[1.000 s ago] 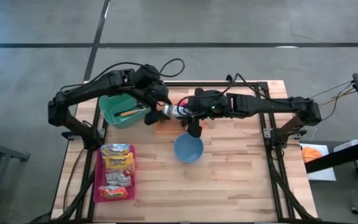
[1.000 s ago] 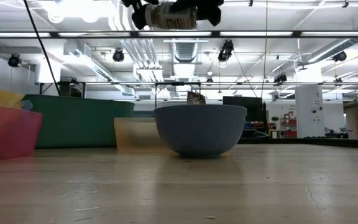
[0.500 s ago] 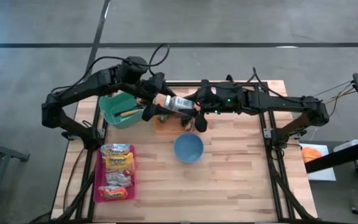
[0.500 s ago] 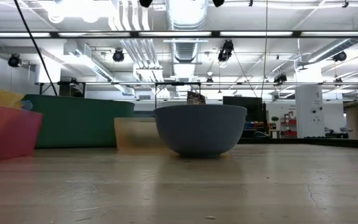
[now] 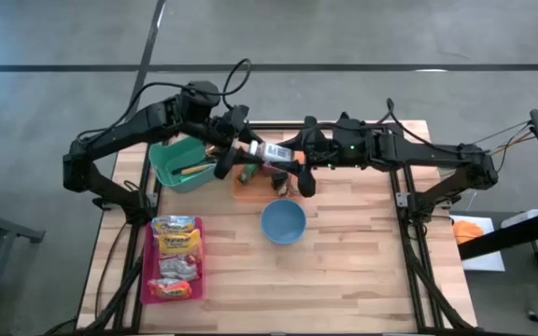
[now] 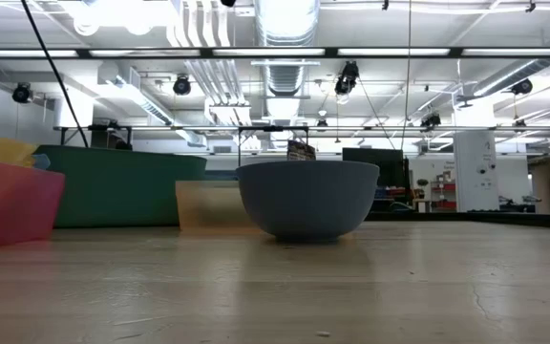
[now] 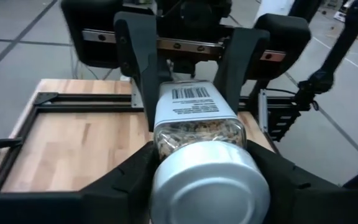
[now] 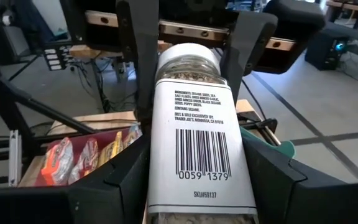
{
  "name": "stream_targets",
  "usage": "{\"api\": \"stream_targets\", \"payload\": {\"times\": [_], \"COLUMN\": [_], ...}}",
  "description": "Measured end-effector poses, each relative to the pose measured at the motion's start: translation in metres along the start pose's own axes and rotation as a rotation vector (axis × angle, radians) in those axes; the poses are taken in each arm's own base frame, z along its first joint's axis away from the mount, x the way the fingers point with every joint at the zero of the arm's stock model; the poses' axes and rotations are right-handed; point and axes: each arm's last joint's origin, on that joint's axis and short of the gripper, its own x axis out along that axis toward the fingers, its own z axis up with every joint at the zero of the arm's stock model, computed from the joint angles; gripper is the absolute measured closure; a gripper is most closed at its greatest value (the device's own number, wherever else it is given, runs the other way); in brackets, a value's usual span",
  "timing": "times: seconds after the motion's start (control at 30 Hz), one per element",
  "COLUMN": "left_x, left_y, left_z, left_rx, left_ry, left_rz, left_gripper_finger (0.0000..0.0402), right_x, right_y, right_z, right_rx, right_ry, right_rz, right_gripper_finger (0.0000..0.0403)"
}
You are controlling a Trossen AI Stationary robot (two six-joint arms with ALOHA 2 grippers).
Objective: Pick & Place Food Item
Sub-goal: Adjust the white spice bottle in the orange bin
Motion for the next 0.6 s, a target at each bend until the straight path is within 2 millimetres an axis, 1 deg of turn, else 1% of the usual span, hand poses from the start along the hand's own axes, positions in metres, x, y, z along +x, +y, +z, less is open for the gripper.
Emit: {"api": "stream_targets", "payload": {"times": [0.07,0.43,0.47,0.5,0.6], "left_x": [0.000,-0.001,-0.001,-0.002,-0.003], "left_y": [0.001,0.002,0.002,0.003,0.005], "left_z": [0.000,-0.001,-0.002,-0.003,-0.011], "left_rx": [0.002,-0.001,-0.005,-0.013,-0.058], "left_ry": [-0.002,0.015,0.022,0.030,0.105], "left_rz": [0.007,0.028,0.034,0.038,0.068], "left_gripper_finger": [0.0213,0.0213,0.0213,0.0213,0.0214], "right_x": [0.000,0.000,0.000,0.001,0.000], "right_y": [0.000,-0.001,-0.001,-0.001,-0.003], "right_z": [0.001,0.000,-0.001,-0.001,-0.005], "right_rx": [0.004,-0.003,-0.002,-0.005,-0.010], "right_ry": [-0.005,0.005,0.007,0.012,0.050], "right_rz": [-0.006,-0.006,-0.007,-0.011,-0.075], "right_gripper_finger": [0.0205,0.0205,0.0196,0.0178,0.0107]}}
